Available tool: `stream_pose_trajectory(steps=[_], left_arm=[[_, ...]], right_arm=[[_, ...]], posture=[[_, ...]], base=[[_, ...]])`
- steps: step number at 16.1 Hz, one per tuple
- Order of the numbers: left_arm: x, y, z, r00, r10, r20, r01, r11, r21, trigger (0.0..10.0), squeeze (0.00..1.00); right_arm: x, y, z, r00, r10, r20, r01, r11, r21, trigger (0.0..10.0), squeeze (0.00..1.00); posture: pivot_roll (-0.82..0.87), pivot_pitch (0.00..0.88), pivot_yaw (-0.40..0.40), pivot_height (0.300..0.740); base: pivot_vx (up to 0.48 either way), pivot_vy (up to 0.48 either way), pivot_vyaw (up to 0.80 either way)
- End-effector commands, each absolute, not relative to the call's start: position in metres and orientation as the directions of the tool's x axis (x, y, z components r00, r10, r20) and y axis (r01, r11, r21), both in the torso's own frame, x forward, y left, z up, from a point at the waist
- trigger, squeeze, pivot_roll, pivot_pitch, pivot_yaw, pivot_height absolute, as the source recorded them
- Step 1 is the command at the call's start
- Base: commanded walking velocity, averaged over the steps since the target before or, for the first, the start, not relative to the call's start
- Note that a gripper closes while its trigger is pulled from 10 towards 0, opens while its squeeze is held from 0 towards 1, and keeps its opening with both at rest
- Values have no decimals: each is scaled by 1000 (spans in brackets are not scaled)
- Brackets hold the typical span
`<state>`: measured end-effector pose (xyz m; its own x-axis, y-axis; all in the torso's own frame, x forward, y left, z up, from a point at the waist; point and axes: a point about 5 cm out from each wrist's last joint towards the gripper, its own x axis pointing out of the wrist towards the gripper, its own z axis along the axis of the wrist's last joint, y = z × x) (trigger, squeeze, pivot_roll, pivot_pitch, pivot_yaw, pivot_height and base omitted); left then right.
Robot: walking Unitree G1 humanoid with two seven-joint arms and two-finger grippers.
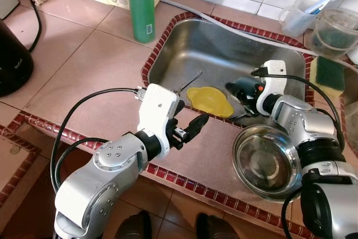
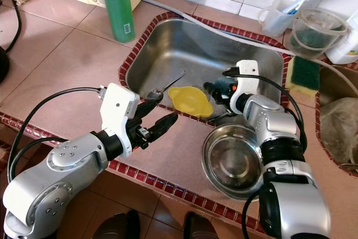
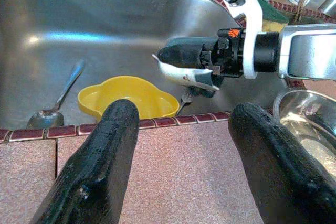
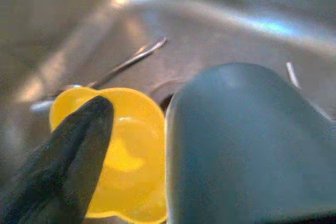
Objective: Kitchen organization
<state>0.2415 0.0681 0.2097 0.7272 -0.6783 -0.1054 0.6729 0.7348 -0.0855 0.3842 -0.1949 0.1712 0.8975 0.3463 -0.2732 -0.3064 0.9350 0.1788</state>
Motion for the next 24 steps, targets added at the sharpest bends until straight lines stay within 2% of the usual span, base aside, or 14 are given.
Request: stream_pose_trajectory(steps=[1, 2, 3, 4, 6, 9, 10, 12, 13, 14, 16, 18, 22, 24], left_arm=[[241, 67, 210, 723, -683, -104, 677, 731, -85, 10000, 0], [244, 68, 212, 724, -683, -101, 678, 731, -79, 10000, 0], [245, 68, 213, 722, -685, -98, 681, 729, -77, 10000, 0], [246, 68, 214, 719, -688, -98, 685, 725, -70, 10000, 0], [248, 69, 215, 716, -691, -97, 689, 722, -65, 10000, 0], [255, 70, 219, 707, -702, -88, 701, 712, -44, 10000, 0], [257, 71, 220, 707, -702, -87, 702, 711, -43, 10000, 0], [260, 70, 220, 699, -710, -85, 710, 704, -33, 10000, 0], [262, 69, 221, 696, -713, -83, 713, 700, -31, 10000, 0], [264, 68, 222, 690, -719, -79, 720, 693, -26, 10000, 0], [268, 67, 224, 682, -728, -70, 729, 685, -19, 10000, 0], [271, 66, 225, 677, -733, -65, 733, 680, -15, 10000, 0], [279, 60, 228, 658, -752, -44, 753, 658, 0, 10000, 0], [281, 59, 228, 655, -755, -36, 756, 655, 0, 10000, 0]], right_arm=[[381, -201, 169, 890, 354, -286, -310, 932, 188, 10000, 0], [380, -212, 159, 907, 238, -347, -187, 967, 174, 10000, 0], [374, -202, 157, 867, 362, -342, -302, 928, 216, 10000, 0], [372, -200, 158, 861, 387, -331, -324, 918, 230, 10000, 0], [374, -218, 150, 902, 213, -376, -148, 969, 196, 10000, 0], [367, -228, 141, 906, 176, -384, -105, 974, 200, 10000, 0], [364, -220, 142, 897, 257, -360, -183, 957, 227, 10000, 0], [364, -228, 142, 924, 138, -357, -64, 975, 211, 10000, 0], [364, -229, 142, 926, 124, -356, -50, 976, 211, 10000, 0], [362, -221, 145, 923, 197, -331, -102, 954, 282, 10000, 0], [362, -228, 146, 941, 84, -329, 0, 969, 248, 10000, 0], [359, -230, 144, 943, 60, -328, 32, 963, 268, 10000, 0], [349, -254, 157, 972, -119, -205, 183, 925, 333, 10000, 0], [347, -260, 164, 978, -152, -141, 191, 923, 333, 10000, 0]], posture=[[8, 254, -58, 740], [5, 248, -48, 740], [5, 242, -36, 740], [7, 236, -31, 740], [-1, 224, -15, 740], [-8, 190, 21, 740], [-8, 186, 25, 740], [-14, 167, 41, 740], [-21, 151, 57, 740], [-26, 142, 65, 740], [-43, 124, 80, 740], [-52, 112, 88, 740], [-92, 71, 109, 740], [-97, 60, 108, 740]], base=[[0, 0, 0], [0, 0, 0], [0, 0, 0], [0, 0, 0], [0, 0, 0], [0, 0, 0], [0, 0, 0], [0, 0, 0], [0, 0, 0], [0, 0, 0], [0, 0, 0], [0, 0, 0], [0, 0, 0], [0, 0, 0]])
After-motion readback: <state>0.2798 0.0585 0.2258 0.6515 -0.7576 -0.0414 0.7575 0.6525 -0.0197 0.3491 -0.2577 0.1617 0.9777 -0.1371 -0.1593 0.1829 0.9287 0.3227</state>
